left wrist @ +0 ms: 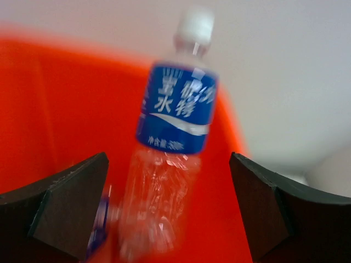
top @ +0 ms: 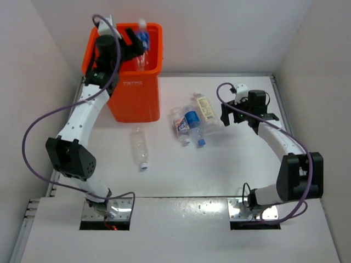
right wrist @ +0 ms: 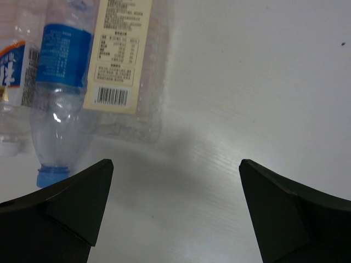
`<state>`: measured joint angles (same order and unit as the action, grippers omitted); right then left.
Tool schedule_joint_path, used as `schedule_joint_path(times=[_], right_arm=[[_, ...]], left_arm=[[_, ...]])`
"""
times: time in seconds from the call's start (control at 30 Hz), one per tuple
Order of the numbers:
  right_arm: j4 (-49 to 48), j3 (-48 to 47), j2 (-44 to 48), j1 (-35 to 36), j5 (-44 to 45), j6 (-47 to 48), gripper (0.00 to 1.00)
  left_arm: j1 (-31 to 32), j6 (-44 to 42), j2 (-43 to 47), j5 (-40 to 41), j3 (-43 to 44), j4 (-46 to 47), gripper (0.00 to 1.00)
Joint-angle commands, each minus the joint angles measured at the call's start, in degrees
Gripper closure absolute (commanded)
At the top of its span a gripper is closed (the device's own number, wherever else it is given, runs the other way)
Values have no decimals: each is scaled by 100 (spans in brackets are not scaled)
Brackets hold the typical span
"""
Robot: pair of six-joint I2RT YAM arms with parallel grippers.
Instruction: Put the plastic bottles in the bin
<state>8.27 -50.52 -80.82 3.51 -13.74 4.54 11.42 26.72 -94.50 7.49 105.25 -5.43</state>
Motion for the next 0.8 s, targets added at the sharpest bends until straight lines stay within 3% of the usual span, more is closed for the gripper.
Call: schedule_joint_path(times=[0.0, 0.23, 0.43, 0.63, 0.77], right_arm=[[-36, -650, -258, 70, 72, 65, 0], [-90, -1951, -1585, 177, -312, -453, 0], [288, -2594, -2455, 755, -709, -384, 0], [587, -2822, -3194, 1073, -289, -260, 0], [1507, -3540, -3861, 1152, -7, -155, 0]], left_arm=[[27, 88, 677, 321, -443, -11, 0], [-78, -96, 2634, 1614, -2446, 771, 0], [-202, -158, 3507, 1958, -2957, -176, 0], [-325, -220, 4465, 2274, -3467, -625, 0], [-377, -404, 4650, 2485, -3345, -925, 0]])
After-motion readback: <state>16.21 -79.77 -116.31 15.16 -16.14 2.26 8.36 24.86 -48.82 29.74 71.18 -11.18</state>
